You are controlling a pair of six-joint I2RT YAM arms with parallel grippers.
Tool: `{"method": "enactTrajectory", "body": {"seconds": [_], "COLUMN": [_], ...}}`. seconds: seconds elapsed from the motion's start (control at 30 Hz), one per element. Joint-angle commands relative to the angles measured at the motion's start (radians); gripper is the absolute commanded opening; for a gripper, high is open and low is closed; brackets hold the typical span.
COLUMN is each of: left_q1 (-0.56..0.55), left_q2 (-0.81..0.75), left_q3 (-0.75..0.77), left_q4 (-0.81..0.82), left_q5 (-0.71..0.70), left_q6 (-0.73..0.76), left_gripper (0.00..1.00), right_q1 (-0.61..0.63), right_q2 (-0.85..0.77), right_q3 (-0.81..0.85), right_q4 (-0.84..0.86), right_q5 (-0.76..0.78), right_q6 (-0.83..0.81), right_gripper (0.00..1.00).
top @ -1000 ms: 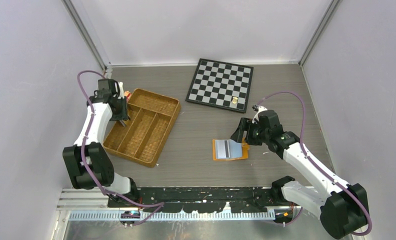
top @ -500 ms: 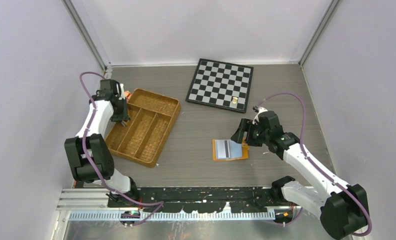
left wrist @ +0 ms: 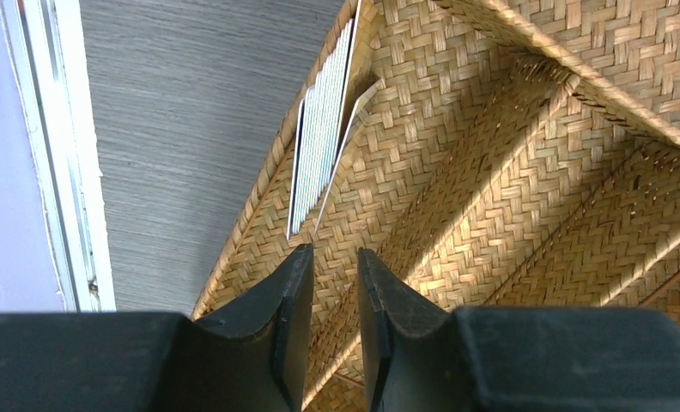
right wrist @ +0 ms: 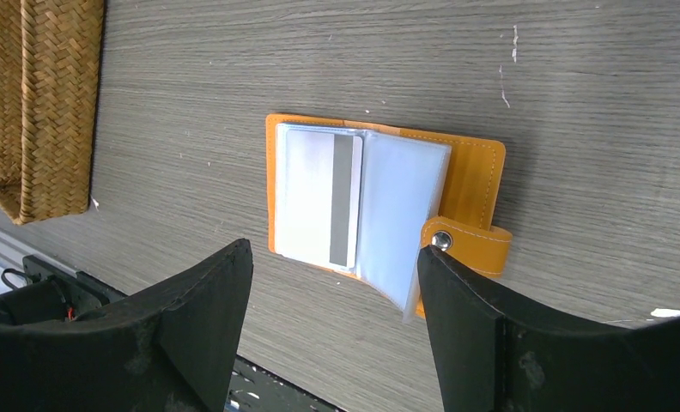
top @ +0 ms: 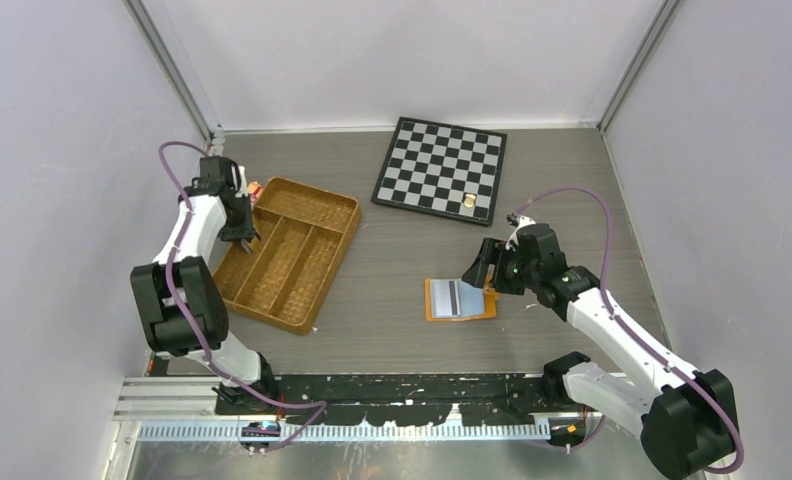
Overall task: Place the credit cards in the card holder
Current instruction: Pick up the credit card from the storage box.
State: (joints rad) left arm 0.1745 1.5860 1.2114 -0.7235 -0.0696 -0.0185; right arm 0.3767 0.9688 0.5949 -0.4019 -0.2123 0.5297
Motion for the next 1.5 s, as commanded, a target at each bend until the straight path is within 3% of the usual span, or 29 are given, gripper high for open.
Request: {"method": "enactTrajectory", "body": {"seconds": [0.0,0.53,0.73,0.87,1.47], "left_q1": [0.008,0.01,0.01,0.009,0.001], "left_q2": [0.013,0.072,0.079,0.074,-0.223], "left_q3": [0.048,0.085,0.087,0.09,-0.032], "left_q4": [0.029,0.023,0.026,0.014,-0.105], "left_q5": [-0.019,-0.042,-0.044,-0.048,-0.007], "left_q6": [0.005,0.014,0.014,0.014,-0.032], "left_gripper": [0.27,0.25,0.17,0.06,0.0], "right_q1": [-0.006,-0.01,-0.012,-0.012,-0.014], "right_q2": [-0.031,-0.022,-0.022,-0.023,-0.052], "right_q3": [0.0,-0.017,-0.023,-0.023,0.046], "right_q4": [0.034,0.061,0.066,0.066,0.001], "right_q5": [-0.015,-0.032,-0.033,-0.036,-0.041], "right_q6": [0.01,0.027,0.03,0.031,0.006], "right_gripper": [0.75,0.75,0.75,0.74,0.74]}}
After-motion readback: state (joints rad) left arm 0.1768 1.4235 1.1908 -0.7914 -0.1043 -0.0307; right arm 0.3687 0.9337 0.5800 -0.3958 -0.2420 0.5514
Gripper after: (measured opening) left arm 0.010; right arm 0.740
